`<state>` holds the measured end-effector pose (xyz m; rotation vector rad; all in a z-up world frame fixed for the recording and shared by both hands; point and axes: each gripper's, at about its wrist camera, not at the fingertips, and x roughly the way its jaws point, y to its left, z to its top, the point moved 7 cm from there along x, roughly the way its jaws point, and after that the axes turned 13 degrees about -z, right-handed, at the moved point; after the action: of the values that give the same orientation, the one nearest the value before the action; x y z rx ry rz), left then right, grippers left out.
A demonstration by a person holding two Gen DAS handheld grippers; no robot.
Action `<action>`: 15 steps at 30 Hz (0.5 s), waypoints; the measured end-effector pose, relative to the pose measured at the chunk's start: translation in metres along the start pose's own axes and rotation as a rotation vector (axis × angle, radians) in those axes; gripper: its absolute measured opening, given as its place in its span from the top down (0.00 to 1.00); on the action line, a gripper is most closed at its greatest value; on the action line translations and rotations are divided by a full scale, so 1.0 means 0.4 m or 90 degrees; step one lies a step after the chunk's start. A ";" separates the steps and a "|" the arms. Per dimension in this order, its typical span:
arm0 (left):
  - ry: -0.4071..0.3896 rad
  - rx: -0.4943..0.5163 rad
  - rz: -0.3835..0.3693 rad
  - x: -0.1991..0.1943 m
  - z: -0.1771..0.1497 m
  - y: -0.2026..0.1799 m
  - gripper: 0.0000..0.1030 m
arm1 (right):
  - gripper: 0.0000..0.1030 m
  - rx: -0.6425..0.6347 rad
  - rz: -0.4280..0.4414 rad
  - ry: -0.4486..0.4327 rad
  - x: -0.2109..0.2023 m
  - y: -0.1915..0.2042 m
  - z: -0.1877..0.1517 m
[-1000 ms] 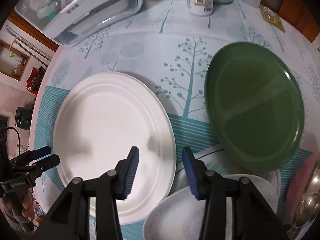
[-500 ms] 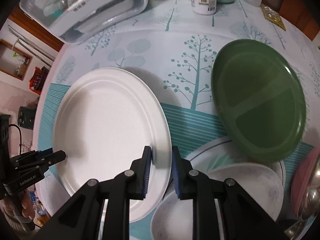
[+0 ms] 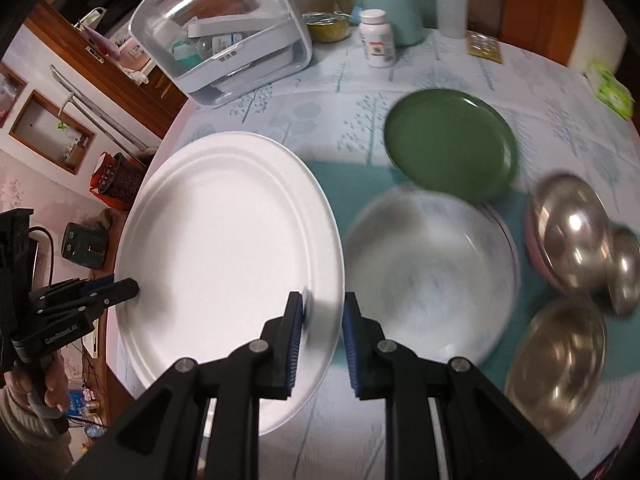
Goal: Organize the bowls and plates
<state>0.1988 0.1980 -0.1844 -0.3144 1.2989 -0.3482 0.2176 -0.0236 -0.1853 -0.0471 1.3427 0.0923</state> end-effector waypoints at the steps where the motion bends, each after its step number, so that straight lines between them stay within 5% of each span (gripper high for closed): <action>1: 0.004 0.007 -0.003 0.002 -0.029 -0.007 0.76 | 0.81 0.002 0.000 0.002 -0.006 -0.005 -0.024; 15: 0.036 0.016 -0.030 0.099 -0.281 -0.040 0.76 | 0.80 -0.005 -0.045 0.029 0.023 -0.048 -0.311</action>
<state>0.0977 0.1633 -0.2396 -0.3161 1.3435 -0.4161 0.1007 -0.0533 -0.2228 -0.1033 1.3843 0.0377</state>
